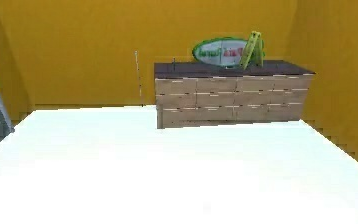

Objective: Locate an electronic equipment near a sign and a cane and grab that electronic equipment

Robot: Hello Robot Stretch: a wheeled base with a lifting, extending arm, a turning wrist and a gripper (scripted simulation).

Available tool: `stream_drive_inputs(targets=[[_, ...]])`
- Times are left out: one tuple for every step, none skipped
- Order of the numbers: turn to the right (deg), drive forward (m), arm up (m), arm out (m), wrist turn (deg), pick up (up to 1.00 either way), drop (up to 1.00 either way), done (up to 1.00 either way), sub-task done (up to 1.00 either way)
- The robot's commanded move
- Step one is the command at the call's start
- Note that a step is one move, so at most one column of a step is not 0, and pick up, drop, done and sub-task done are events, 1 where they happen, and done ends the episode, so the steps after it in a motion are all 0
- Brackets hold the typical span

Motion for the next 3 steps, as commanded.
stream_drive_inputs(targets=[[0.0, 1.0, 0.0, 0.0, 0.0, 0.0, 0.0, 0.0, 0.0], [0.0, 0.7, 0.0, 0.0, 0.0, 0.0, 0.0, 0.0, 0.0], [-45.0, 0.0, 0.0, 0.0, 0.0, 0.0, 0.0, 0.0, 0.0]])
